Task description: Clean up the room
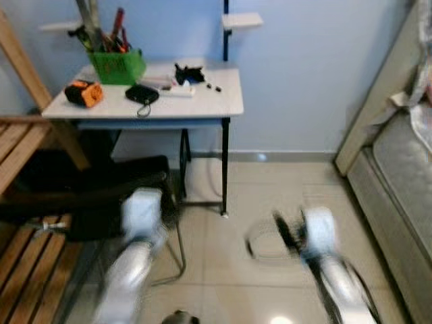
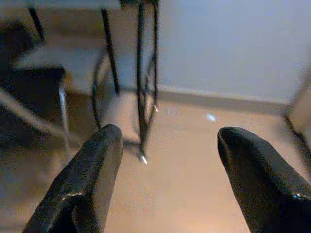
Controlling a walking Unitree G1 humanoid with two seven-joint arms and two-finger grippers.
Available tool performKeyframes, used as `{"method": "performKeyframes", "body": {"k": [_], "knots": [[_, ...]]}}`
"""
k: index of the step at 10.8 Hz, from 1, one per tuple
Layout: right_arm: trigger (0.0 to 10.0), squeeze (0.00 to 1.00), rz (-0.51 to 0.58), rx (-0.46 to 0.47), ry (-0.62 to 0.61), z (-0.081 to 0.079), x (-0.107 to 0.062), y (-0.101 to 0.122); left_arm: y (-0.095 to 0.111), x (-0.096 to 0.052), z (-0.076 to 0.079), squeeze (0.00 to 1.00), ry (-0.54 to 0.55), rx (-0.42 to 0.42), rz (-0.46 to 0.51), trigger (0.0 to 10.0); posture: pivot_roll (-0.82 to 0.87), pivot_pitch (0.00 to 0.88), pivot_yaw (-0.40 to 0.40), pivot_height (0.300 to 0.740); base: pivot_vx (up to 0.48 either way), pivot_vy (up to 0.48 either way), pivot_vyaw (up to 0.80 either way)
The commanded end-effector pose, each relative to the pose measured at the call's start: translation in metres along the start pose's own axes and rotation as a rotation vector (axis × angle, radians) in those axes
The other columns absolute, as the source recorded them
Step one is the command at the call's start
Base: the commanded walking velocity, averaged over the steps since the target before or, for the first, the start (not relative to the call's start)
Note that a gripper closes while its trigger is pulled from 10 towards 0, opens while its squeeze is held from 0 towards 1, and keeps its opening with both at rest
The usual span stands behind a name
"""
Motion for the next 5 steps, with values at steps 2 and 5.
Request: {"method": "performKeyframes", "body": {"k": [2, 5], "knots": [[10.0, 0.18, 0.027, -0.040, -0.066, 0.018, -0.003, 0.009, 0.028, 0.007, 0.007, 0.00, -0.076, 0.017, 0.131, 10.0, -0.15, 0.000, 0.055, 0.719, 0.000, 0.000, 0.00], [10.0, 0.19, 0.035, -0.034, -0.064, 0.015, 0.002, 0.016, 0.031, 0.010, 0.015, 0.00, -0.106, -0.004, 0.138, 10.0, -0.16, 0.000, 0.062, 0.719, 0.000, 0.000, 0.00]]}}
Point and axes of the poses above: a point about 5 cm out from each wrist's last joint towards the gripper, its own x axis pointing out of the wrist towards the gripper, its own y axis along the axis of the wrist's last joint, z = x × y, the point moved 1 cm from there along x, pointing out of the wrist towards the gripper, and after that the axes turned 5 degrees about -x, right-handed, at the moved point
